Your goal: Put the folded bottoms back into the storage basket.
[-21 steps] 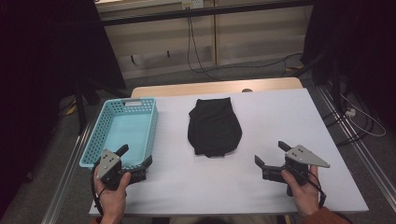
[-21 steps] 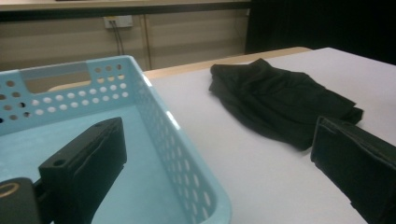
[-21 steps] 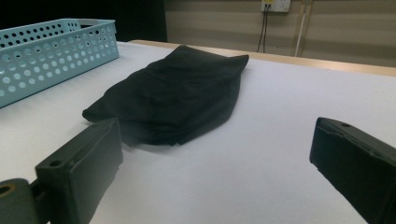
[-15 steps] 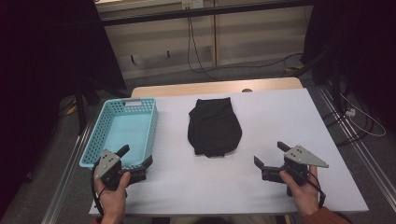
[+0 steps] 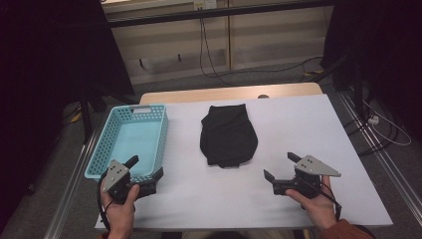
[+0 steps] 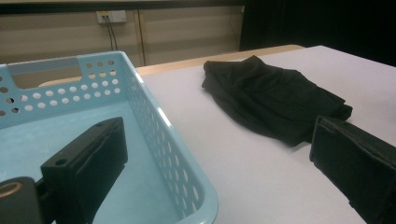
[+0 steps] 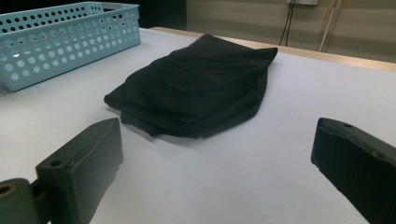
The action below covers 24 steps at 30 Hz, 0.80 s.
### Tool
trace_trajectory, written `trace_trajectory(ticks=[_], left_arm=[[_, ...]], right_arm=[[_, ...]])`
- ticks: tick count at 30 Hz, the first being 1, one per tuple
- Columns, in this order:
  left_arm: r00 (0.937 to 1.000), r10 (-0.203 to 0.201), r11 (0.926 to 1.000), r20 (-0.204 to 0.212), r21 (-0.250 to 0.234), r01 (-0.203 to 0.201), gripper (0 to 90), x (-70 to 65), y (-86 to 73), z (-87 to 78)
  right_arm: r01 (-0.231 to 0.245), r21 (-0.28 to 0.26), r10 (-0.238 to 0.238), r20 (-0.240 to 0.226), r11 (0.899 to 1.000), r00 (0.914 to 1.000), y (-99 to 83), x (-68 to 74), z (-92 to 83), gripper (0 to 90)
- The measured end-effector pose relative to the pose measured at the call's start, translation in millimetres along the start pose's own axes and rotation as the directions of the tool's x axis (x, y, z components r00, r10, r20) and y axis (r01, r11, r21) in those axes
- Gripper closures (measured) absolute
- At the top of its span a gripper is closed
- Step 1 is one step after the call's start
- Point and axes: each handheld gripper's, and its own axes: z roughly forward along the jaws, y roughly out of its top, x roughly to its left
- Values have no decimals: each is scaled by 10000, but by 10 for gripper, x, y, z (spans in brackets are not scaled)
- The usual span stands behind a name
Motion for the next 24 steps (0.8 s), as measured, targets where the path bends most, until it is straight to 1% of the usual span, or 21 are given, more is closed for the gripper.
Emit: trace_trajectory(ticks=[3,4,5,6,7,8,9,10,12,15,16,18,19,20,24], left_arm=[[10000,-35,10000,2,-11,35,41,-8,-7,-4],[10000,28,10000,54,-3,-28,41,-13,-7,-13],[10000,28,10000,54,-3,-28,41,-13,-7,-13],[9998,152,9999,131,-10,-152,41,-14,-1,-20],[9998,152,9999,131,-10,-152,41,-14,-1,-20],[9997,167,9999,174,-17,-167,41,-20,-3,-28],[9997,167,9999,174,-17,-167,41,-20,-3,-28],[9996,138,9999,229,-5,-138,41,-12,-1,-33],[9996,162,9999,221,-37,-162,41,-7,1,-36],[9996,125,9999,253,-63,-123,41,3,2,-38],[9996,122,9999,261,-75,-120,41,1,3,-35],[9996,82,9999,288,-82,-79,41,-1,2,-34],[9995,19,9999,322,-149,-15,41,-7,-3,-35],[9992,77,9998,389,-178,-70,41,-17,-7,-31],[9980,323,9994,547,59,-327,41,-65,-15,-5]], right_arm=[[-40,99,41,-86,9999,10000,8,15,6,29],[49,205,-45,-193,9998,9998,13,22,17,32],[49,205,-45,-193,9998,9998,13,22,17,32],[28,380,-17,-298,9993,9996,18,26,35,47],[28,380,-17,-298,9993,9996,18,26,35,47],[-14,618,43,-473,9981,9989,32,31,55,63],[-14,618,43,-473,9981,9989,32,31,55,63],[266,822,-205,-741,9963,9970,49,41,84,79],[259,934,-175,-889,9953,9959,61,54,106,80],[382,1105,-259,-1106,9931,9935,85,74,160,91],[440,1296,-286,-1185,9906,9925,96,84,180,101],[377,1548,-146,-1481,9872,9889,109,99,224,103],[377,1548,-146,-1481,9872,9889,109,99,224,103],[450,1725,-158,-1673,9840,9858,108,124,248,107],[612,1762,-275,-1878,9825,9818,128,163,290,83]])
